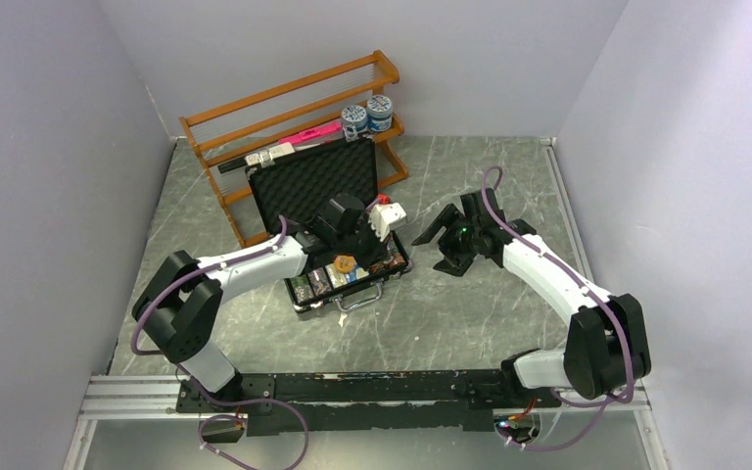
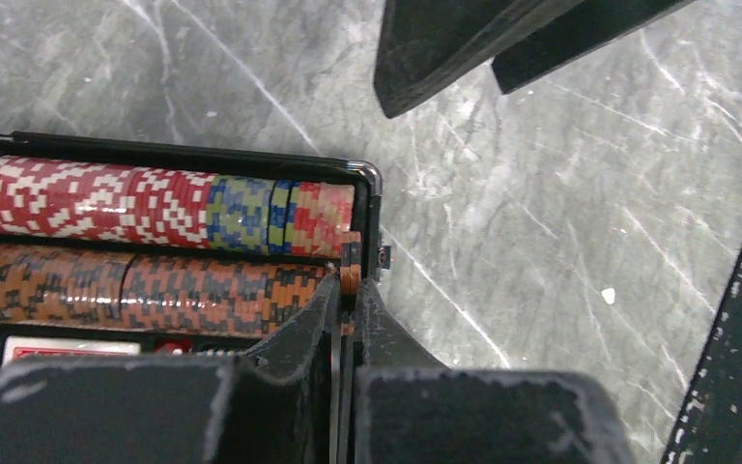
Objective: Pack up texas hold em set
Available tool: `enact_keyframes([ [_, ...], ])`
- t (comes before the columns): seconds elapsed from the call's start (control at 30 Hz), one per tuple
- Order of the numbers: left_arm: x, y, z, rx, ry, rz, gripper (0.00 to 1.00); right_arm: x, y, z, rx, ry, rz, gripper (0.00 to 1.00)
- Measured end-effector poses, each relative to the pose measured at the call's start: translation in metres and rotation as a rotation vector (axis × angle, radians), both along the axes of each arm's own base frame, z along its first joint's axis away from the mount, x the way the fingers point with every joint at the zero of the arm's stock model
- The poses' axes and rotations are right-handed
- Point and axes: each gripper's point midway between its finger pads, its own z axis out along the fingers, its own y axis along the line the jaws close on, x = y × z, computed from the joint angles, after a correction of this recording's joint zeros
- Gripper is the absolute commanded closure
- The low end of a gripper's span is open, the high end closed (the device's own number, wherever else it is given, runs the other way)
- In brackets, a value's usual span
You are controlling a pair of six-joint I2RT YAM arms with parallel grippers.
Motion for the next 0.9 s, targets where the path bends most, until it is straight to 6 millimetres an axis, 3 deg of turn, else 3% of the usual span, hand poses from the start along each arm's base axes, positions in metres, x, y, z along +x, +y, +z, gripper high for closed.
enact_keyframes([
  [0.53,-0.01,0.002,-0.007,0.013,0.048,-0.019,0.95,-0.006,0.0,-0.007,0.005,0.021,0.009,0.21],
  [0.8,-0.01,0.01,-0.026,0.067,0.049,0.019,0.95,-0.006,0.0,-0.008,0.003,0.02,0.013,0.21],
  [0.9,-0.007,0.01,-0.03,0.079,0.04,0.032,0.9,-0.006,0.0,-0.008,0.003,0.02,0.013,0.21],
])
